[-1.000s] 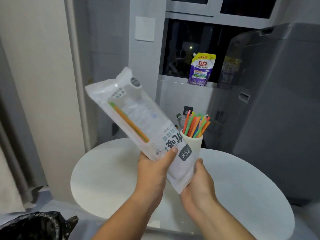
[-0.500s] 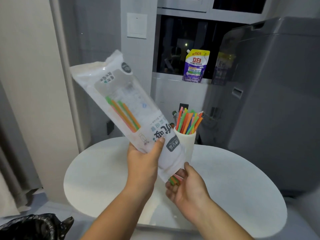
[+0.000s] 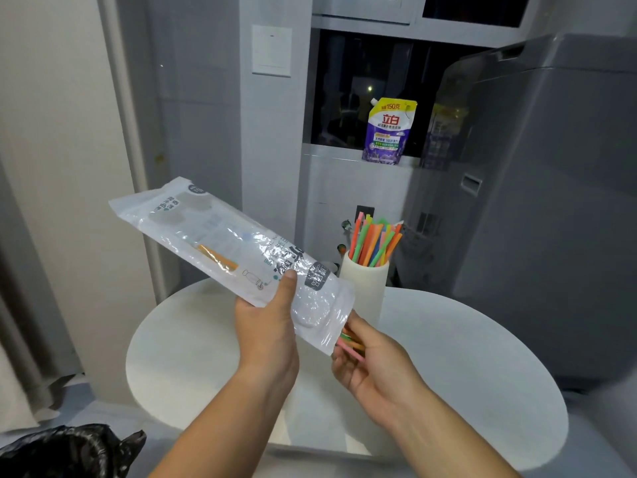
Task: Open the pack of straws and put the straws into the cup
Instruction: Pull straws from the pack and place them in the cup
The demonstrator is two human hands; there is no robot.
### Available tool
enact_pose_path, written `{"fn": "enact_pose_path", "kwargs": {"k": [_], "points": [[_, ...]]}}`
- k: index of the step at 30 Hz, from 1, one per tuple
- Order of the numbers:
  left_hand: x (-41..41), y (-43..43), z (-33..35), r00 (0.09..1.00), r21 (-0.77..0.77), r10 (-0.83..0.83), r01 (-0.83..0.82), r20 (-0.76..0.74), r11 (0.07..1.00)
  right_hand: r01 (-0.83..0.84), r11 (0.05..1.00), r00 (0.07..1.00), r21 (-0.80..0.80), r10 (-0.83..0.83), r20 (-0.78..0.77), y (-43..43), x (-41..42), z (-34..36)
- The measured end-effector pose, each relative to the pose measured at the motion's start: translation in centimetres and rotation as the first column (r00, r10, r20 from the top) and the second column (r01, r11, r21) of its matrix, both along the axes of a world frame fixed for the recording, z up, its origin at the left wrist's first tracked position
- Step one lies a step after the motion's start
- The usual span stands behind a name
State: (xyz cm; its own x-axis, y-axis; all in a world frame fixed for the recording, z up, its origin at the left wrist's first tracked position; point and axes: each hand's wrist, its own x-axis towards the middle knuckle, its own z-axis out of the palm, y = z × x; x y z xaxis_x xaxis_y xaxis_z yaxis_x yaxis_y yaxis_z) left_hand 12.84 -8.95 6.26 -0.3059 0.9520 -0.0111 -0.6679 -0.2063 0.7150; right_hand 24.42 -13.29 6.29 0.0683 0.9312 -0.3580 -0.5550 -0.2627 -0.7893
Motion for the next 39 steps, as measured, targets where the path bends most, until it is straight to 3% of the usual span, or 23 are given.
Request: {"fn": "enact_pose_path", "kwargs": {"k": [11, 15, 28, 34, 39], "points": [[-0.3, 0.2, -0.1, 1.000, 0.019, 0.012, -0.012, 0.007, 1.000, 0.085, 0.996, 0.995, 0.002, -0.085, -0.051, 0.2, 0.3, 0.0], [-0.3, 0.2, 0.0, 1.000, 0.023, 0.014, -0.014, 0.024, 1.000, 0.057, 0.998, 0.998, -0.031, -0.057, 0.003, 0.1, 0.4, 0.0], [-1.0, 0.7, -0.2, 0.991, -0.013, -0.006, 0.008, 0.133, 1.000, 0.085, 0.990, 0.996, 0.109, -0.087, 0.005, 0.3, 1.8, 0.8], [-1.0, 0.7, -0.3, 0.990, -0.019, -0.017, 0.019, 0.140, 1.000, 0.046, 0.985, 0.975, 0.167, -0.080, 0.206, 0.6, 1.3, 0.1], [-1.3, 0.4, -0.4, 0.992, -0.014, -0.024, 0.026, 0.128, 1.000, -0.005, 0.992, 0.993, 0.122, -0.009, 0.114, 0.3, 1.0, 0.5]]}}
